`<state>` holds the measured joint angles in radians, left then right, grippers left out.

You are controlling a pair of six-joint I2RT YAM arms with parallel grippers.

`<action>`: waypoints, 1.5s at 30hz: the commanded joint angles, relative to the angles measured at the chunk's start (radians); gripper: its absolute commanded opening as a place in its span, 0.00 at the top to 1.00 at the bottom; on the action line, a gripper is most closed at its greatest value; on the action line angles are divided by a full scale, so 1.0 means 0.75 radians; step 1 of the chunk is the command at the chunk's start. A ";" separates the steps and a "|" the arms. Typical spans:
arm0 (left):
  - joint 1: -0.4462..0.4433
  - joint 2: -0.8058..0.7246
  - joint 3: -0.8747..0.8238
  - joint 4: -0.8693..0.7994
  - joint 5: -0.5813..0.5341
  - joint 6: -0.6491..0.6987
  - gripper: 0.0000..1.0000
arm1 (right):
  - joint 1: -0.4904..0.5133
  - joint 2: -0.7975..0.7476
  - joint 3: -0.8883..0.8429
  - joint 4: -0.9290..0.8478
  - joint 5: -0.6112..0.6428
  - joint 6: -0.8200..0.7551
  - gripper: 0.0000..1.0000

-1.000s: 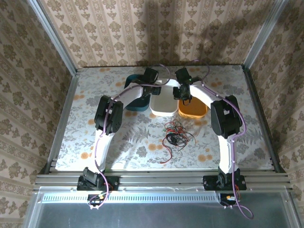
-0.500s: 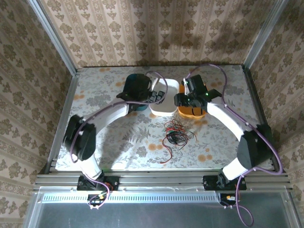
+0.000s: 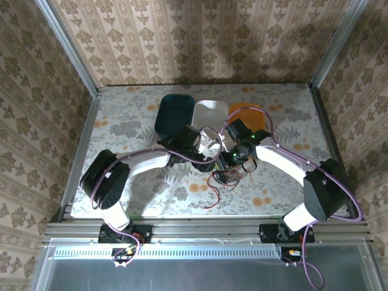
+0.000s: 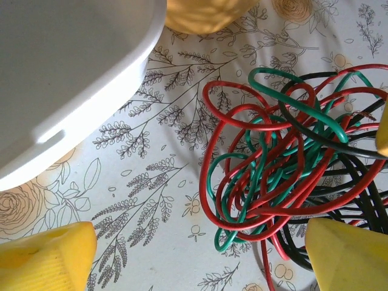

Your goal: Untangle the cables

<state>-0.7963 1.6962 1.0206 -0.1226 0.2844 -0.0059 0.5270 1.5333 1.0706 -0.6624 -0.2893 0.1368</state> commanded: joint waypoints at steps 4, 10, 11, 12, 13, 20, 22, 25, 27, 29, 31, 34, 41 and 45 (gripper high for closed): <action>-0.017 0.019 0.024 0.031 0.069 0.058 0.10 | -0.014 0.047 0.033 0.014 0.061 0.016 0.65; -0.020 0.042 0.026 0.059 0.062 0.069 0.10 | -0.056 -0.048 0.017 0.011 0.124 0.032 0.65; -0.019 0.048 0.030 0.063 0.061 0.069 0.10 | -0.060 -0.057 0.017 0.002 0.123 0.032 0.65; -0.020 0.057 0.035 0.065 0.066 0.072 0.10 | -0.061 -0.062 0.020 -0.016 0.125 0.031 0.65; -0.022 0.067 0.041 0.067 0.068 0.073 0.11 | -0.061 -0.066 0.023 -0.036 0.126 0.028 0.65; -0.032 0.102 0.078 0.073 0.083 0.089 0.12 | -0.060 -0.099 -0.034 -0.073 0.113 0.029 0.68; -0.033 0.106 0.083 0.068 0.089 0.094 0.12 | -0.060 -0.096 -0.054 -0.062 0.083 0.040 0.69; -0.034 0.107 0.084 0.067 0.091 0.100 0.12 | -0.060 -0.080 -0.079 -0.035 0.031 0.058 0.70; -0.035 0.111 0.090 0.066 0.091 0.104 0.12 | -0.060 -0.059 -0.085 -0.016 0.003 0.066 0.71; -0.038 0.117 0.098 0.058 0.091 0.106 0.13 | -0.060 -0.045 -0.087 -0.002 -0.002 0.073 0.71; -0.042 0.119 0.101 0.056 0.089 0.110 0.13 | -0.060 -0.033 -0.091 0.013 -0.009 0.075 0.71; -0.044 0.120 0.100 0.056 0.085 0.118 0.13 | -0.060 -0.020 -0.089 0.019 -0.025 0.077 0.71; -0.047 0.165 0.127 0.073 0.093 0.129 0.13 | -0.060 0.022 -0.096 0.058 -0.042 0.089 0.71; -0.046 0.200 0.150 0.081 0.091 0.139 0.14 | -0.062 0.050 -0.092 0.075 -0.049 0.091 0.72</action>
<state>-0.8242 1.8217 1.0916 -0.0746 0.3340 0.0662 0.4744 1.5490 1.0103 -0.6270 -0.2844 0.2039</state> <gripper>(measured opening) 0.858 0.289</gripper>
